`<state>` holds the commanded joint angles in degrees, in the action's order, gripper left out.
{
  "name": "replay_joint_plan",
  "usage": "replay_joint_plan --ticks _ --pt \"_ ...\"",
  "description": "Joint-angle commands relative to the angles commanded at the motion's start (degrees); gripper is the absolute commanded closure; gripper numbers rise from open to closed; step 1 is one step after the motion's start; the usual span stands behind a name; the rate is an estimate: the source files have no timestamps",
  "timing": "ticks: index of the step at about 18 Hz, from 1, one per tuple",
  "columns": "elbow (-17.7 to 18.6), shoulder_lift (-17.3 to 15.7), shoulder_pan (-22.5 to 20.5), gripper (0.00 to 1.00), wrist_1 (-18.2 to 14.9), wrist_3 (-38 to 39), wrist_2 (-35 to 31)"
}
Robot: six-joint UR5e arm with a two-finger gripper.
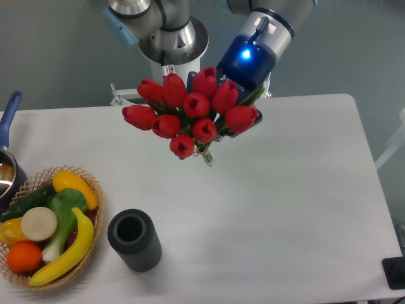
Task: Insert the flowers into the vase
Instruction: 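Carry the red tulip bouquet with the gripper toward the black vase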
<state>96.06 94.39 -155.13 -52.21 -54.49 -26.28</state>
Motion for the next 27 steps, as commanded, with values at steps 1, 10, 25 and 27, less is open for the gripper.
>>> replay_joint_plan --ticks 1,10,25,27 --pt "-0.1 0.0 0.0 0.63 0.0 0.0 0.0" --pt "-0.1 0.1 0.4 0.63 0.0 0.2 0.0" --pt "-1.8 7.5 6.4 0.63 8.3 0.0 10.6" --pt "-1.9 8.8 6.5 0.63 9.4 -0.2 14.7"
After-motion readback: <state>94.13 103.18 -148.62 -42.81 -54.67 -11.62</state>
